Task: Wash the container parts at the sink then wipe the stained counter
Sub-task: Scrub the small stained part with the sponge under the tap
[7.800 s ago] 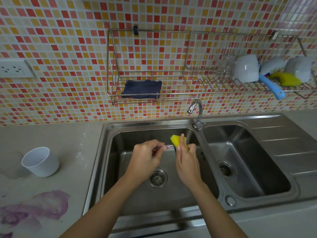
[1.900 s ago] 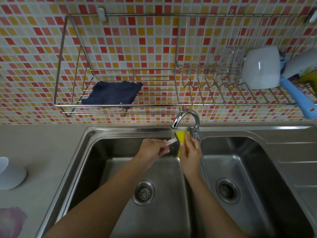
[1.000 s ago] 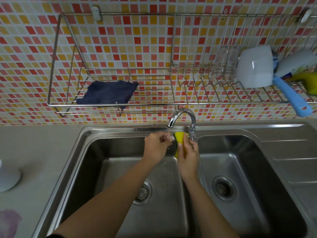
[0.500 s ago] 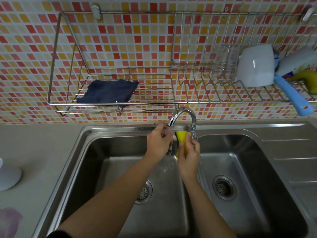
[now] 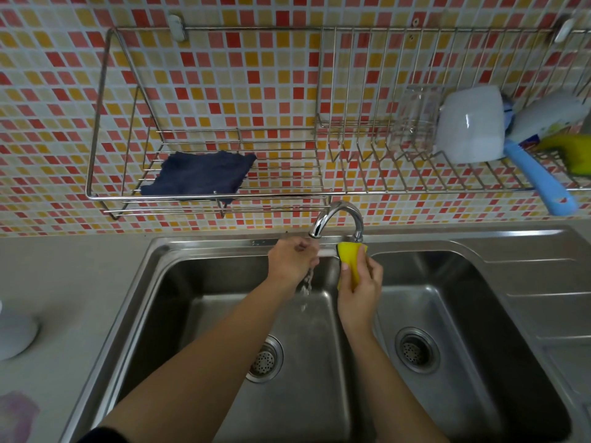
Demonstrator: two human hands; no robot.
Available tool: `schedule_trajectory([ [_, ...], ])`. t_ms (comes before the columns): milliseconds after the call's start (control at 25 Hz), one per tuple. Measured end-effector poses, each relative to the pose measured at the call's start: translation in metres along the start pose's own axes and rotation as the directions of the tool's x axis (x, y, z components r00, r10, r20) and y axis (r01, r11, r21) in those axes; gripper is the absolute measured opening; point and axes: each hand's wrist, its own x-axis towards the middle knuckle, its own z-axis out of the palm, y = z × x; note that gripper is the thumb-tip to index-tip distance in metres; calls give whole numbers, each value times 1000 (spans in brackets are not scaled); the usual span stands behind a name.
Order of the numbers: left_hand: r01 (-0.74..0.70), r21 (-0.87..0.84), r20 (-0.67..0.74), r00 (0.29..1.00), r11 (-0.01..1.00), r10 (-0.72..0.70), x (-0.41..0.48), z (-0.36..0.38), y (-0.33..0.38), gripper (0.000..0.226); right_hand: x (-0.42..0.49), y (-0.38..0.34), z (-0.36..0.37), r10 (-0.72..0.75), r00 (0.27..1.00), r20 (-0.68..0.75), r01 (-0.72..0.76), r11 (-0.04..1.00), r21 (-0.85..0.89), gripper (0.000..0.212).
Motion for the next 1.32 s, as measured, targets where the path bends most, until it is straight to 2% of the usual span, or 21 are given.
schedule_trajectory([
  [120,181,-207,87,982,962,-166,-1,-2,-2,13,-3,-1,1,-46,999,20,46,999,3,52],
  [240,235,-287,90,972,929,-218,-1,-6,-2,8,-5,2,2,-58,997,47,58,998,-4,51],
  [320,259,-271,67,966,927,-250,-2,-7,-1,3,-5,1,4,-17,1000,23,16,1000,26,50],
  [480,258,-218,35,966,941,-257,-1,-6,1,4,-2,-8,7,-89,993,82,88,996,15,48],
  [600,283,-165,31,959,945,-282,1,-10,3,11,5,-6,8,25,1000,18,-26,999,44,46],
  [720,289,-164,-1,956,943,-293,3,-16,4,14,-3,-9,8,-114,987,113,114,993,8,45],
  [760,297,-171,0,954,940,-301,3,-17,3,13,-4,-10,9,-102,988,117,103,995,-4,45],
  [840,320,-161,10,947,934,-322,2,-19,2,6,-4,-11,13,31,998,54,-33,999,32,44],
  [880,322,-153,7,946,934,-325,1,-19,2,3,-6,-14,15,46,998,39,-48,998,45,43],
  [1000,325,-175,-13,943,929,-332,2,-22,2,6,-15,-16,21,-102,986,133,96,994,46,45],
  [1120,333,-183,1,941,925,-338,0,-24,5,12,-9,-18,21,73,995,68,-79,993,90,44],
  [1160,321,-172,-6,945,931,-327,1,-24,5,11,-8,-20,21,62,996,68,-68,993,96,44],
  [1240,286,-142,-40,955,948,-294,1,-25,7,7,-10,-22,22,-50,989,136,38,995,94,44],
  [1320,269,-132,-35,961,954,-275,0,-23,8,5,-9,-22,23,-1,993,117,-13,994,113,44],
])
